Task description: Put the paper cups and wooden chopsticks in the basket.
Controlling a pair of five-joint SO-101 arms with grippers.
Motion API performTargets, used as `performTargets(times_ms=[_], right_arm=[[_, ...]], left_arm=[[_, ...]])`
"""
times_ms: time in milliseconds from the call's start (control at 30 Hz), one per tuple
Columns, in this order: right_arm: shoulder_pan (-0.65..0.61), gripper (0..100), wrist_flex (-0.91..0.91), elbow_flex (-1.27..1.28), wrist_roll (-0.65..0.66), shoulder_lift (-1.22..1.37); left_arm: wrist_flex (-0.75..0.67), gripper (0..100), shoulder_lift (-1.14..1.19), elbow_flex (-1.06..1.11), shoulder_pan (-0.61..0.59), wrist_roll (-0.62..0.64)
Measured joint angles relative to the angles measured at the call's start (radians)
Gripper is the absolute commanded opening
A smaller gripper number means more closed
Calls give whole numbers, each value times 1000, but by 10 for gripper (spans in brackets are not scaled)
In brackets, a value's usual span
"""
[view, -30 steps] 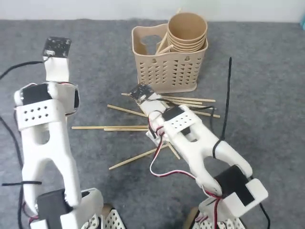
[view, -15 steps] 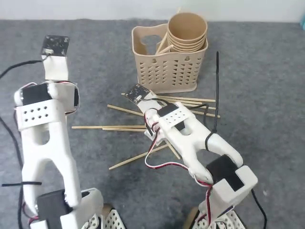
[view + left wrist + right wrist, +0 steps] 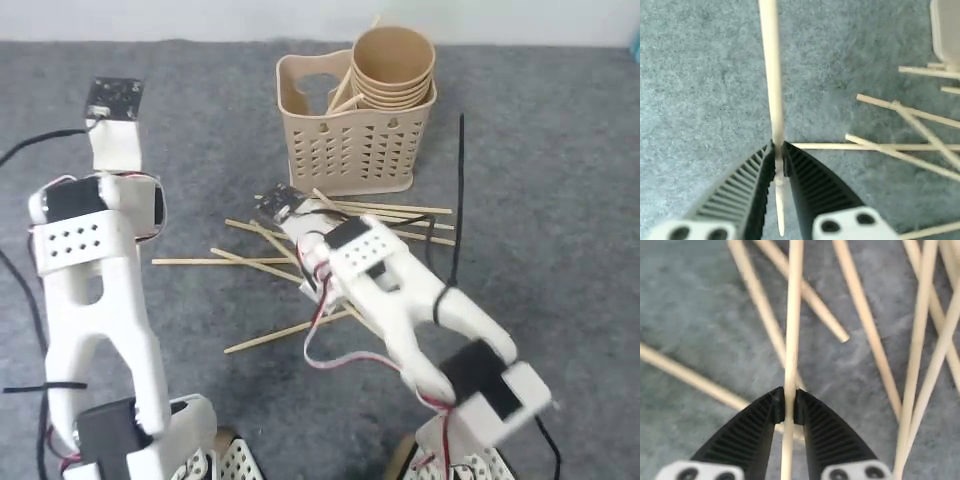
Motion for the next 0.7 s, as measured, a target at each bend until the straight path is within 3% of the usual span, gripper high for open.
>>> performTargets(times_ms=[233,500,700], right_arm=[[-103,9,-11,222,0,-338],[-106,8,-11,315,0,-813],[32,8,-186,315,0,-979]], left_arm=[[-55,11,0,-23,0,112],[-55,11,0,-167,15,170],[-55,11,0,-265,75,247]])
